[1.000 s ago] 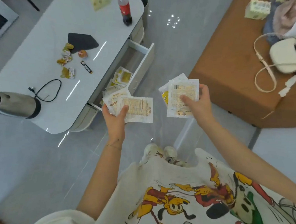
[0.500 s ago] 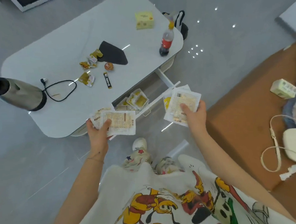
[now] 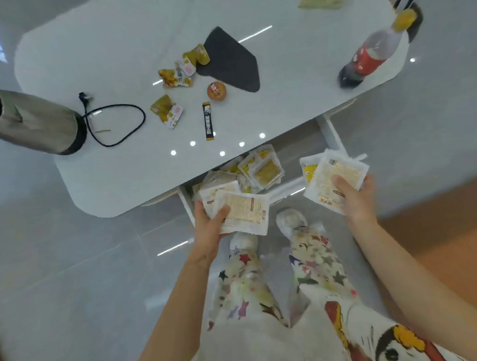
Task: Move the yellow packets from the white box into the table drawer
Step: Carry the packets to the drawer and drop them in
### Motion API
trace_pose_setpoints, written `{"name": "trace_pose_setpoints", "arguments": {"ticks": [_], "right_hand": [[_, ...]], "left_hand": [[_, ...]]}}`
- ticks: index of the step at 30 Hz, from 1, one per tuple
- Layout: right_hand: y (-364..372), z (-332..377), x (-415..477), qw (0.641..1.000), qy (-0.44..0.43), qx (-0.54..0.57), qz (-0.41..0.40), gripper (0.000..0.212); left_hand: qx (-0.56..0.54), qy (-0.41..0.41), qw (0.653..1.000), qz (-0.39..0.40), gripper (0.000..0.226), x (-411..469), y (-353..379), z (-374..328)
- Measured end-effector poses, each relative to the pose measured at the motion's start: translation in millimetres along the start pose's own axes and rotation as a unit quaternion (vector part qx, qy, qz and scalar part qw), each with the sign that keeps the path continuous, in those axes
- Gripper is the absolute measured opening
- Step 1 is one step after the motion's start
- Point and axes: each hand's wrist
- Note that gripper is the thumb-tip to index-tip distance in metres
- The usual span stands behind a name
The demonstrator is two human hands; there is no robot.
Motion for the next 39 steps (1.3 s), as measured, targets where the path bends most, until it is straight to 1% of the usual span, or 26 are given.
{"name": "trace_pose_setpoints", "arguments": {"ticks": [4, 8, 10, 11, 13, 16, 18, 19, 21, 23, 25, 27, 28, 29, 30, 31, 32, 33, 34, 37, 39], "right_hand": [[49.9, -23.2, 130.3, 0.997, -0.011, -0.074, 0.006, 0.052], [100.8, -49.0, 242.7, 0.978, -0.075, -0.192, 0.012, 0.048], [118.8, -58.9, 282.4, 0.970, -0.068, -0.233, 0.020, 0.042], [125.3, -62.5, 297.4, 0.967, -0.056, -0.246, 0.024, 0.041], [132.1, -67.8, 322.8, 0.962, -0.037, -0.270, 0.022, 0.047], [133.5, -68.4, 336.9, 0.945, -0.015, -0.327, -0.005, 0.053], [130.2, -65.6, 331.6, 0.927, -0.018, -0.375, -0.011, 0.061], [127.4, -62.5, 324.6, 0.916, -0.035, -0.400, -0.014, 0.068], [118.7, -53.8, 301.2, 0.884, -0.094, -0.457, -0.024, 0.081], [107.9, -40.9, 268.7, 0.839, -0.168, -0.517, -0.025, 0.080], [97.7, -22.9, 231.2, 0.778, -0.267, -0.568, -0.015, 0.073], [90.1, 0.6, 189.8, 0.682, -0.379, -0.625, 0.014, 0.069], [87.6, 13.6, 168.3, 0.639, -0.421, -0.643, 0.031, 0.067], [86.8, 28.2, 145.6, 0.610, -0.451, -0.650, 0.046, 0.065], [86.9, 42.5, 121.4, 0.593, -0.472, -0.650, 0.056, 0.064], [87.7, 55.3, 97.7, 0.583, -0.490, -0.645, 0.063, 0.064], [88.7, 67.4, 73.8, 0.575, -0.507, -0.638, 0.070, 0.064], [89.4, 78.1, 50.1, 0.569, -0.521, -0.631, 0.080, 0.064], [90.8, 88.1, 27.4, 0.562, -0.532, -0.627, 0.089, 0.064], [96.9, 109.7, -41.4, 0.532, -0.552, -0.630, 0.128, 0.065], [105.2, 116.3, -86.8, 0.497, -0.582, -0.624, 0.156, 0.066]], "left_hand": [[0.007, -0.014, 1.000, -0.019, 0.033, 95.3, 32.2, 84.4], [0.053, 0.011, 0.998, -0.040, 0.037, 181.2, 51.0, 166.4], [0.075, 0.035, 0.996, -0.037, 0.035, 206.5, 55.8, 193.9], [0.089, 0.050, 0.994, -0.038, 0.035, 215.3, 56.6, 204.3], [0.121, 0.075, 0.989, -0.042, 0.035, 224.8, 56.7, 219.1], [0.156, 0.086, 0.983, -0.050, 0.040, 226.8, 58.8, 224.0], [0.180, 0.102, 0.977, -0.047, 0.046, 218.1, 63.0, 214.8], [0.199, 0.114, 0.972, -0.042, 0.050, 211.1, 65.1, 207.2], [0.259, 0.135, 0.956, -0.039, 0.059, 192.6, 66.8, 190.1], [0.344, 0.159, 0.925, -0.029, 0.060, 172.1, 64.9, 171.8], [0.436, 0.182, 0.881, 0.001, 0.059, 150.9, 61.3, 151.5], [0.524, 0.184, 0.831, 0.036, 0.061, 125.5, 57.9, 122.7], [0.568, 0.189, 0.799, 0.054, 0.062, 111.7, 56.3, 107.0], [0.606, 0.196, 0.768, 0.073, 0.064, 97.1, 54.9, 89.8], [0.633, 0.204, 0.742, 0.090, 0.065, 82.2, 52.8, 72.5], [0.648, 0.212, 0.725, 0.100, 0.065, 67.3, 49.6, 55.8], [0.654, 0.218, 0.717, 0.101, 0.065, 52.9, 45.8, 37.9], [0.651, 0.223, 0.720, 0.091, 0.065, 38.7, 40.7, 20.4], [0.639, 0.228, 0.731, 0.071, 0.065, 25.2, 34.8, 2.8], [0.581, 0.209, 0.786, -0.007, 0.067, -18.1, 11.6, -45.9], [0.546, 0.190, 0.814, -0.062, 0.068, -46.9, -10.3, -71.7]]}}
Point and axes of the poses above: each hand's wrist, its own x-axis towards the middle knuckle, its own y-axis out of the palm, z = x × y, and after that the axes turned 15 degrees about y, right-handed
